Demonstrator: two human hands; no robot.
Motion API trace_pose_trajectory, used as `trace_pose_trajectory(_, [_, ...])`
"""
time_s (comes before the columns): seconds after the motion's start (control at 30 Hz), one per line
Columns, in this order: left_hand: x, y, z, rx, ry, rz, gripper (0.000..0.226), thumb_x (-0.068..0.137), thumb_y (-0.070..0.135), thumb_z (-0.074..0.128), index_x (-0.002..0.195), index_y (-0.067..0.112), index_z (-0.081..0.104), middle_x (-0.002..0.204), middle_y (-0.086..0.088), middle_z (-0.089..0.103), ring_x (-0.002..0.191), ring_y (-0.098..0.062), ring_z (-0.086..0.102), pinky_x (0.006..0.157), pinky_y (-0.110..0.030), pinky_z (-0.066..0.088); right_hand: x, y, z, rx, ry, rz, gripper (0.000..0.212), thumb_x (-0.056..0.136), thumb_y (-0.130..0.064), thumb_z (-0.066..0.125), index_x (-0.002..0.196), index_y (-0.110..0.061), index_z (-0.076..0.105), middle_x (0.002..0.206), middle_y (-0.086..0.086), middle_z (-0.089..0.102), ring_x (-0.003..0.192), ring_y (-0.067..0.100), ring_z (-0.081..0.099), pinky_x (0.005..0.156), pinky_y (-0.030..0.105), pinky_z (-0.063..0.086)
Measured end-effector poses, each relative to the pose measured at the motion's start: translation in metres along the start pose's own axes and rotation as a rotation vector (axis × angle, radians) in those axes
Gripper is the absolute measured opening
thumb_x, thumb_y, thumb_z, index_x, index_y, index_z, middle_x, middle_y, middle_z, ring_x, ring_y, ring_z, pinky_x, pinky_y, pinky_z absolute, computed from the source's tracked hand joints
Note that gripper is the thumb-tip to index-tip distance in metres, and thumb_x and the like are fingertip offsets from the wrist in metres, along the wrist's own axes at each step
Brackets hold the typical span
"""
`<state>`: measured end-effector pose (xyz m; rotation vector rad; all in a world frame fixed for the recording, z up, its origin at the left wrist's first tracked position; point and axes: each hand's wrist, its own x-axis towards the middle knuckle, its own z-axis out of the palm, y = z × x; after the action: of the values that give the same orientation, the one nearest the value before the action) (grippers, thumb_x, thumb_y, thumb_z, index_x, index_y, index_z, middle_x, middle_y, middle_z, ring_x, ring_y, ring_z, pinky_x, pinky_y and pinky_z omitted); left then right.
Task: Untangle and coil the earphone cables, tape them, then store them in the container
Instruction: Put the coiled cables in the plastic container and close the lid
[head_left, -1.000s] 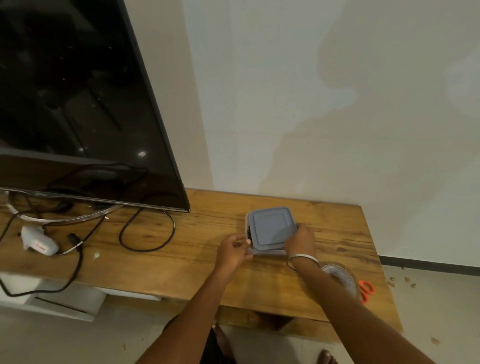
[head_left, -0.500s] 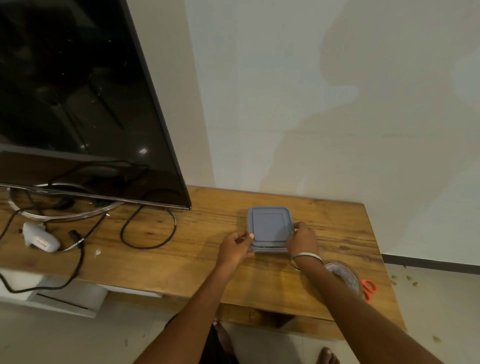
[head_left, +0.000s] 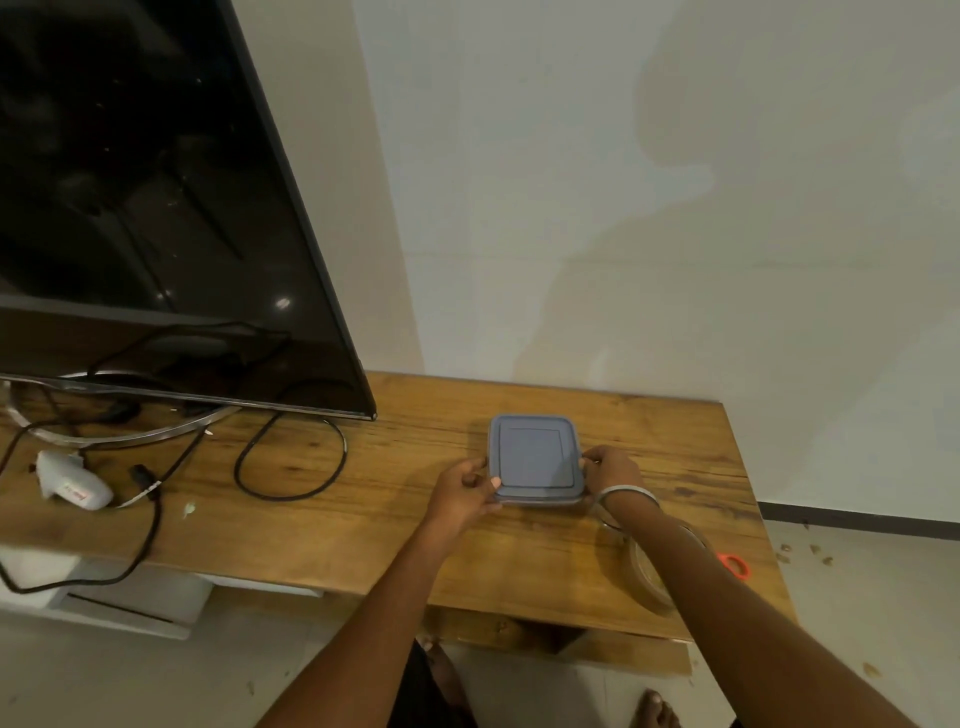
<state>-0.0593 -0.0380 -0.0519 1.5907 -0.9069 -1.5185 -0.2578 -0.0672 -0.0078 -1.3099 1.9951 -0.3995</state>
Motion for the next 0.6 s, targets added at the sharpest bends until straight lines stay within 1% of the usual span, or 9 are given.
trace_pose_trajectory(0.13, [0.004, -0.002, 0.000, 0.003, 0.008, -0.013, 0.054, 0.092, 0.004, 0.062, 0.142, 0.005, 0.043, 0.120, -0.021, 0.058, 0.096, -0.023, 0.065, 0.073, -0.028, 0.060, 0.006, -0.004, -0.002, -0.060, -0.041, -0.022, 0.027, 0.097, -0.015, 0.046, 0.114, -0.002, 0.063, 0.114, 0.017, 0.065, 0.102, 0.034, 0.061, 0.088, 0.039, 0.050])
trace_pose_trajectory(0.27, [0.011, 0.000, 0.005, 0.015, 0.009, 0.002, 0.052, 0.092, 0.003, 0.061, 0.141, 0.003, 0.045, 0.127, -0.025, 0.057, 0.098, -0.024, 0.064, 0.071, -0.027, 0.060, 0.012, -0.001, -0.007, -0.111, -0.094, -0.087, 0.029, 0.096, -0.022, 0.049, 0.109, -0.003, 0.066, 0.108, 0.017, 0.068, 0.097, 0.031, 0.063, 0.084, 0.036, 0.051])
trace_pose_trajectory(0.33, [0.015, 0.004, 0.013, 0.015, 0.010, 0.004, 0.052, 0.092, 0.003, 0.061, 0.142, 0.003, 0.044, 0.129, -0.025, 0.055, 0.101, -0.026, 0.063, 0.072, -0.028, 0.060, 0.018, 0.005, -0.012, -0.067, -0.087, -0.074, 0.029, 0.094, -0.021, 0.054, 0.113, -0.002, 0.065, 0.110, 0.017, 0.068, 0.097, 0.032, 0.064, 0.086, 0.038, 0.053])
trace_pose_trajectory(0.4, [0.019, 0.008, 0.025, 0.020, 0.019, 0.014, 0.056, 0.092, 0.004, 0.062, 0.144, 0.005, 0.041, 0.132, -0.021, 0.054, 0.101, -0.026, 0.064, 0.074, -0.029, 0.060, 0.024, 0.011, -0.019, -0.003, -0.055, -0.050, 0.034, 0.092, -0.021, 0.059, 0.122, -0.005, 0.060, 0.114, 0.017, 0.067, 0.098, 0.033, 0.065, 0.088, 0.041, 0.053])
trace_pose_trajectory(0.47, [0.025, 0.012, 0.044, 0.035, 0.022, 0.042, 0.057, 0.092, 0.004, 0.062, 0.145, 0.008, 0.040, 0.131, -0.017, 0.055, 0.099, -0.025, 0.065, 0.071, -0.029, 0.060, 0.030, 0.020, -0.032, 0.026, -0.016, -0.059, 0.041, 0.090, -0.020, 0.061, 0.129, -0.012, 0.055, 0.113, 0.016, 0.067, 0.099, 0.031, 0.065, 0.087, 0.037, 0.053])
trace_pose_trajectory(0.5, [0.027, 0.014, 0.053, 0.048, 0.026, 0.060, 0.057, 0.092, 0.004, 0.062, 0.145, 0.009, 0.041, 0.129, -0.017, 0.056, 0.098, -0.025, 0.065, 0.071, -0.028, 0.060, 0.033, 0.023, -0.038, 0.022, 0.001, -0.074, 0.043, 0.090, -0.019, 0.061, 0.132, -0.015, 0.052, 0.113, 0.016, 0.067, 0.100, 0.030, 0.064, 0.086, 0.034, 0.050])
trace_pose_trajectory(0.6, [0.033, 0.020, 0.092, 0.080, -0.010, 0.108, 0.056, 0.092, 0.003, 0.061, 0.144, 0.008, 0.041, 0.127, -0.014, 0.055, 0.099, -0.023, 0.063, 0.079, -0.035, 0.059, 0.045, 0.044, -0.062, -0.010, 0.056, -0.069, 0.044, 0.093, -0.019, 0.057, 0.136, -0.019, 0.050, 0.119, 0.016, 0.065, 0.108, 0.030, 0.061, 0.089, 0.032, 0.047])
